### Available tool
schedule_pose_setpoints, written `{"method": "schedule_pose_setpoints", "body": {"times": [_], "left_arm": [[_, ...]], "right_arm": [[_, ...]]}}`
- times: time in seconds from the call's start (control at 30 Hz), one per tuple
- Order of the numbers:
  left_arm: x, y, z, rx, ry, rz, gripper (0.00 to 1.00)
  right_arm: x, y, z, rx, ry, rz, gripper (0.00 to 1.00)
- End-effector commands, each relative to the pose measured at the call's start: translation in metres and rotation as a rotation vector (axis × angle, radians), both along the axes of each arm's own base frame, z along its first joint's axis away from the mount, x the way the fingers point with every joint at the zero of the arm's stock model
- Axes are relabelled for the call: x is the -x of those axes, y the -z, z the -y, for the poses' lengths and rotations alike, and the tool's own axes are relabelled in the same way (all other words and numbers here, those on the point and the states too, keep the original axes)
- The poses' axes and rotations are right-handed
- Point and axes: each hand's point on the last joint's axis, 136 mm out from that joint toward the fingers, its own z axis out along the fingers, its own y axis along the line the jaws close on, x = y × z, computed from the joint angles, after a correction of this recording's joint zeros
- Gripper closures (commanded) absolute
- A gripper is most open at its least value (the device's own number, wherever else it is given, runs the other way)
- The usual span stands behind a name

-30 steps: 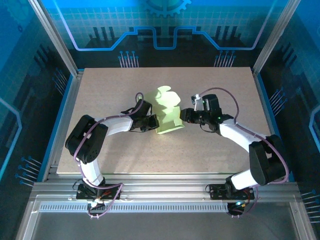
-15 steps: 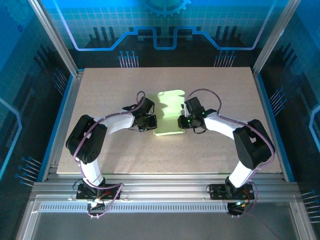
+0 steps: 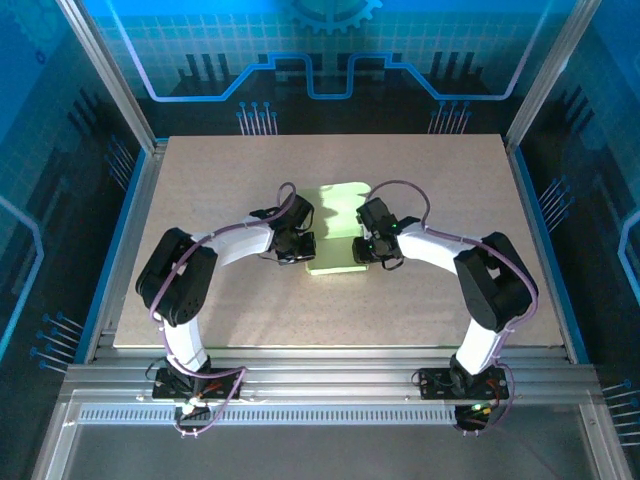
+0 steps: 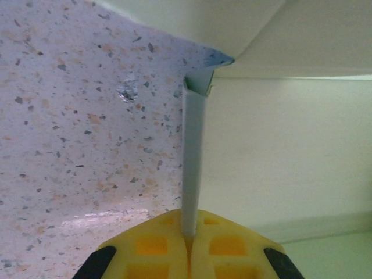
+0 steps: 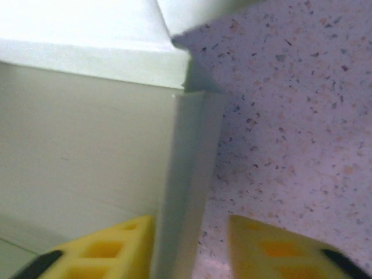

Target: Fold the paper box

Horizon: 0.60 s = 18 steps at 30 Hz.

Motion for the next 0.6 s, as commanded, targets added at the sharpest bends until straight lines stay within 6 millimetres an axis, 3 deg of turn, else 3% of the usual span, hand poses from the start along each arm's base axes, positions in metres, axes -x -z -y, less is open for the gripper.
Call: {"method": "schedule_pose_setpoints", "body": {"times": [0.0, 0.27, 0.43, 0.57], "left_arm": [[0.006, 0.014, -0.015, -0.100, 0.008, -0.037, 1.00], [0.006, 0.023, -0.017, -0.124, 0.013, -0.053, 1.00], [0.004, 0.022, -0.015, -0.125, 0.024, -0.053, 1.00], [0.004, 0.022, -0.014, -0.131, 0.030, -0.051, 1.00]], "right_arm": [[0.004, -0.021, 0.004, 0.003, 0.005, 0.024, 0.52], [0.002, -0.040, -0.001, -0.176, 0.044, 0.043, 0.45], [0.002, -0.039, -0.005, -0.258, 0.042, 0.015, 0.41], [0.000, -0.031, 0.000, -0.216, 0.049, 0.002, 0.52]]}}
